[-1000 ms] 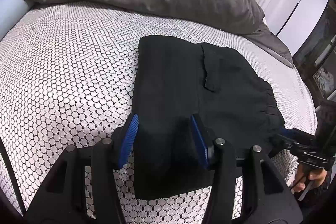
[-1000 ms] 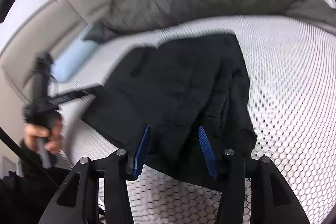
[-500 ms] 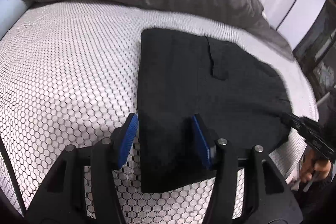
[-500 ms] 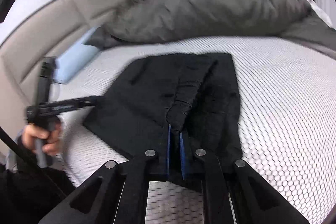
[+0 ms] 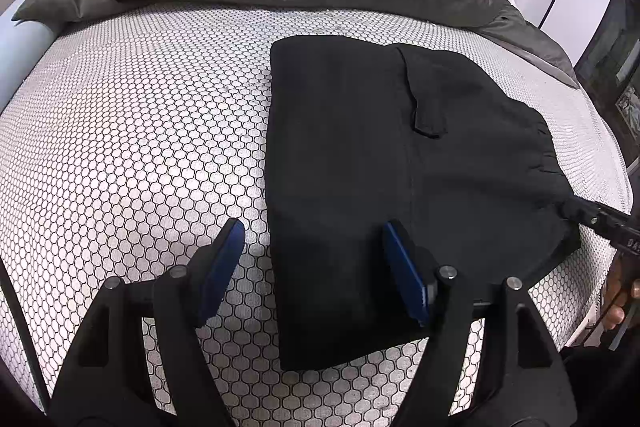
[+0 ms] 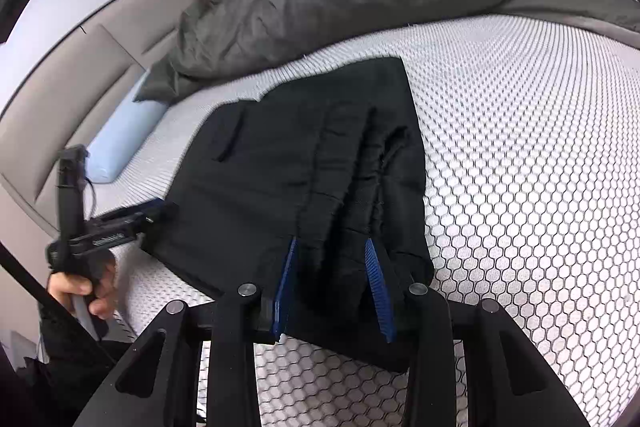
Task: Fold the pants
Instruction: 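Press the folded pants stack flat with the left gripper while the right gripper holds the fold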
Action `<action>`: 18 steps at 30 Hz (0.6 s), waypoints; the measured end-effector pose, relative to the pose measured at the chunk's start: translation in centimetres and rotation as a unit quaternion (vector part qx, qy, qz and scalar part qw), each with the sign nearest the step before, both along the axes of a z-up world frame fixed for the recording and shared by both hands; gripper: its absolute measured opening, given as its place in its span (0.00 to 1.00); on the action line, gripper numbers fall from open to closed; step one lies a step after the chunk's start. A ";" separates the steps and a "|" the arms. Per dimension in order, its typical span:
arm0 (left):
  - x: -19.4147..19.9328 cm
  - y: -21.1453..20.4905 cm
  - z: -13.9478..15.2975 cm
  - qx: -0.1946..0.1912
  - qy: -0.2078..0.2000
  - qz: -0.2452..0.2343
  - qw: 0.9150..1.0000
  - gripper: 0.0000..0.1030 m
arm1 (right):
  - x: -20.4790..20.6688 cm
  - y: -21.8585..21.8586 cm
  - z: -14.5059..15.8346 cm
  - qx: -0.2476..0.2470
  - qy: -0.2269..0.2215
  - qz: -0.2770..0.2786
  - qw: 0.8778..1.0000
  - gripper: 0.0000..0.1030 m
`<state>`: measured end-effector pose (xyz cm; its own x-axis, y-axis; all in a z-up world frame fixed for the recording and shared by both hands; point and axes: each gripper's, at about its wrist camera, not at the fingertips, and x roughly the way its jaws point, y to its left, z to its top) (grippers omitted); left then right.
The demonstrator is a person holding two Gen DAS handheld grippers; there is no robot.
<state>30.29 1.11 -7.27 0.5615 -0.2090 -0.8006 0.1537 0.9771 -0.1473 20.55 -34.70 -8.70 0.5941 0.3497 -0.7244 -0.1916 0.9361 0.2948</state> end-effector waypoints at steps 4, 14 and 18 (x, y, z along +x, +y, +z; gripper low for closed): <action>0.2 0.0 -0.3 -0.002 0.000 0.000 1.000 0.67 | 0.7 0.4 -1.1 -0.015 0.011 0.001 1.000 0.32; -0.8 1.1 0.5 -0.023 -0.003 0.005 1.000 0.67 | -2.8 2.0 3.7 0.061 -0.085 0.065 0.992 0.05; -1.1 1.5 1.0 -0.029 -0.008 0.005 1.000 0.67 | -3.3 0.3 3.1 0.072 -0.075 0.046 0.993 0.05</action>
<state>29.19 2.61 -6.31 0.5769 -0.2499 -0.7776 0.1471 0.9683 -0.2021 17.24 -34.39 -5.56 0.6524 0.5012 -0.5685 -0.3274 0.8629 0.3850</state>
